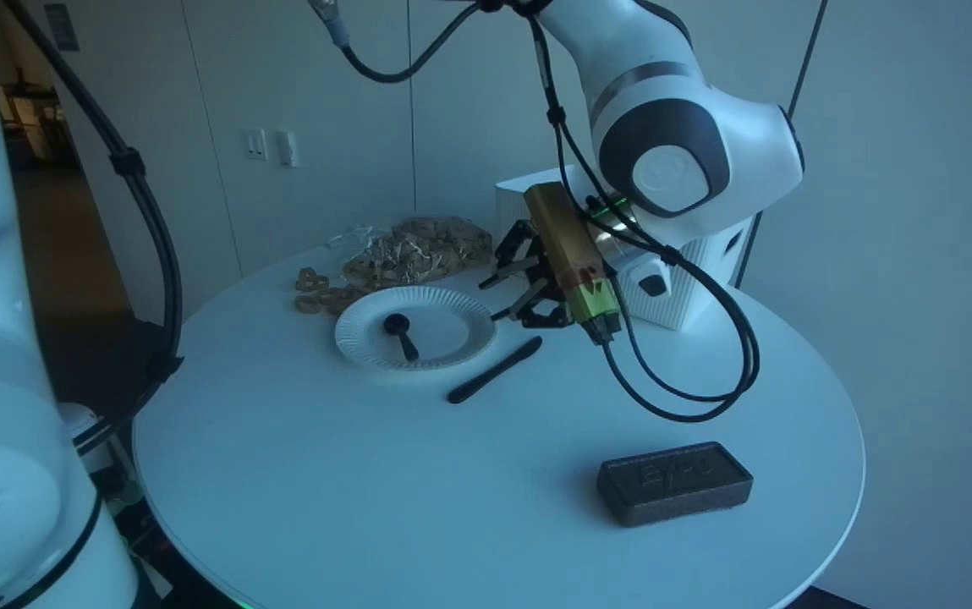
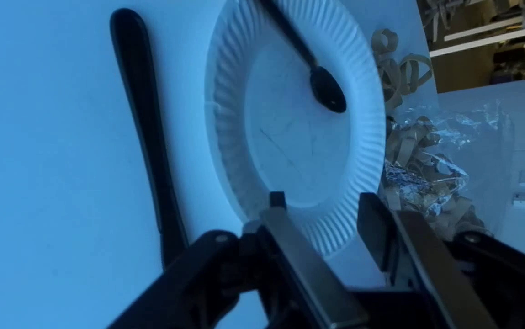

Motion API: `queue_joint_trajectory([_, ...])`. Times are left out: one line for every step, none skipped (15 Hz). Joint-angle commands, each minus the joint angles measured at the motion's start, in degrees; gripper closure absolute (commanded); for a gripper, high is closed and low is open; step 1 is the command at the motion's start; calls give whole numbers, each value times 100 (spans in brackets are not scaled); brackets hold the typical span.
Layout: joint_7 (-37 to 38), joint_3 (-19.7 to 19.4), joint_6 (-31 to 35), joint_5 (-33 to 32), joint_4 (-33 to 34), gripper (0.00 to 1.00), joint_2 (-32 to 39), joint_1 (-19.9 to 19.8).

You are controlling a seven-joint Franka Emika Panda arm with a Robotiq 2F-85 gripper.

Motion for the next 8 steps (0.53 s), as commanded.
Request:
queue_joint_trajectory([255, 160, -114, 74, 250, 22, 199, -161])
queue_joint_trajectory([282, 174, -92, 43, 263, 16, 215, -164])
queue_joint_trajectory([306, 180, -7, -12, 257, 7, 227, -159])
queue_joint_trajectory([309, 187, 37, -44, 252, 1, 246, -167])
queue_joint_trajectory([311, 193, 66, -82, 251, 0, 260, -174])
queue_joint_trajectory([317, 192, 101, -133, 247, 0, 268, -181])
queue_joint_trajectory([314, 186, 86, -174, 247, 0, 277, -201])
queue_joint_trajectory([311, 183, 78, -213, 239, 0, 294, -217])
